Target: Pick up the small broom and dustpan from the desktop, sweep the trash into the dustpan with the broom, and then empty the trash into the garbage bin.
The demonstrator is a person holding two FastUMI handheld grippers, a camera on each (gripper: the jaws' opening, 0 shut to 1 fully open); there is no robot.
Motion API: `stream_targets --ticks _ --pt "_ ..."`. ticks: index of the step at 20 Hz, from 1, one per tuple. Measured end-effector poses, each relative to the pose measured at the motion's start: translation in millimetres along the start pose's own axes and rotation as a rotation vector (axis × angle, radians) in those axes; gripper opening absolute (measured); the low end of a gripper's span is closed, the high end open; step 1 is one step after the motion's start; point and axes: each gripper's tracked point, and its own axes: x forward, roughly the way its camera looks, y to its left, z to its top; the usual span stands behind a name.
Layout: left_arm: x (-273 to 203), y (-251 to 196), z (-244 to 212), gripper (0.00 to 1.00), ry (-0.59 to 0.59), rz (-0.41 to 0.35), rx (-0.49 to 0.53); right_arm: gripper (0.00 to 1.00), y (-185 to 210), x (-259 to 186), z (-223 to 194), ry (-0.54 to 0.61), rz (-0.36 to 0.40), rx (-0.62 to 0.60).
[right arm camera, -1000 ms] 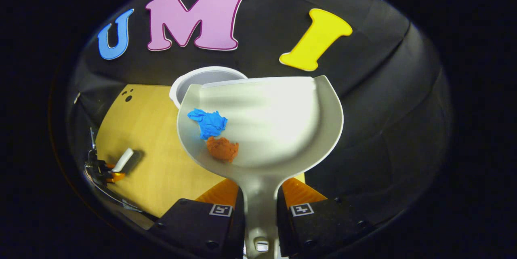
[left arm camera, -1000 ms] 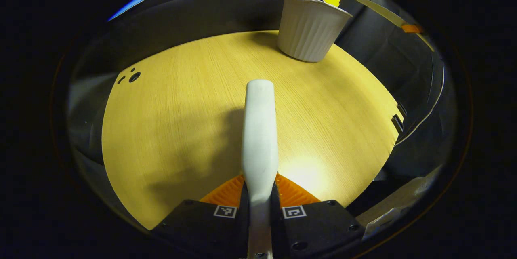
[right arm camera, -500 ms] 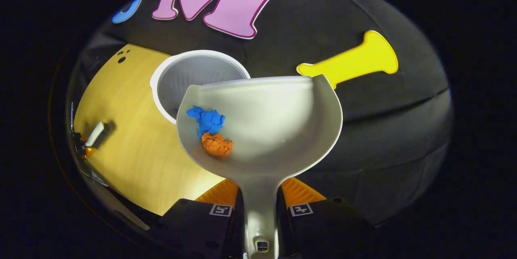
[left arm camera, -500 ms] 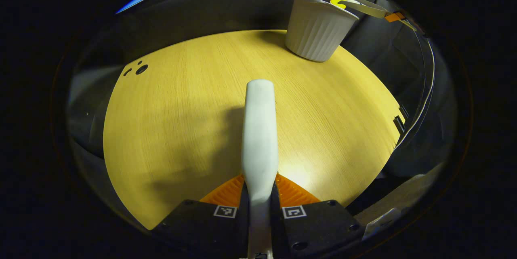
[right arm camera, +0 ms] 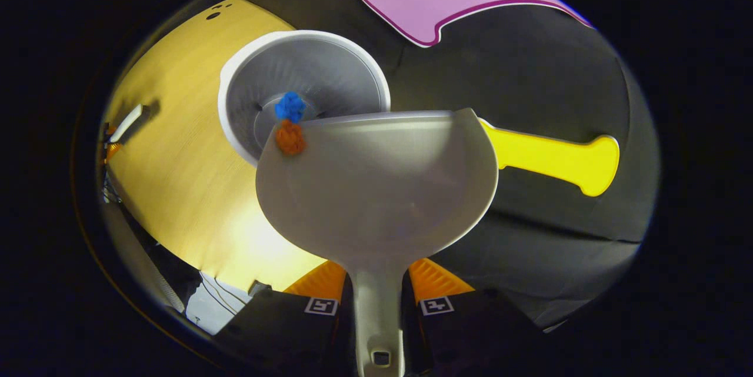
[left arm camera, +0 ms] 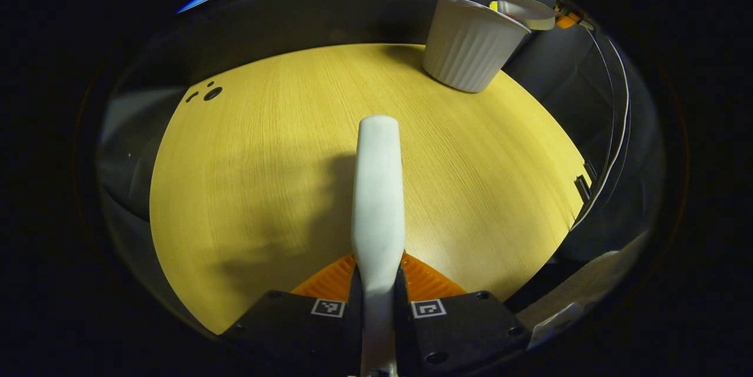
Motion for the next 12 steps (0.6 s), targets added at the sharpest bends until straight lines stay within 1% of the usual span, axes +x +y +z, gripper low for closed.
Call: stream_targets --ticks 1,2,3,4,7,9,12 --pt "-1 0 -1 0.27 0.001 0.001 -0.001 0.36 2 1 1 -0.001 0.002 0.0" --pt "0 -1 -2 0.27 0.002 0.001 0.0 0.36 2 -1 1 -0.003 0.001 -0.004" --pt "0 -1 -3 0.25 0.003 0.001 -0.001 0.33 2 0 1 -0.002 -0.001 -0.009" --pt "0 0 -3 0.27 0.003 0.003 -0.001 0.36 2 -1 3 -0.002 -0.005 -0.015" --pt "1 0 -3 0.28 0.002 0.009 -0.002 0.36 1 2 6 -0.019 -0.013 0.0" --pt "1 2 -1 0.27 -0.001 0.018 0.002 0.36 -3 -2 5 -0.042 -0.015 0.025" --pt "0 4 -1 0.27 -0.002 0.03 -0.001 0.36 0 -12 0 -0.104 0.011 0.108"
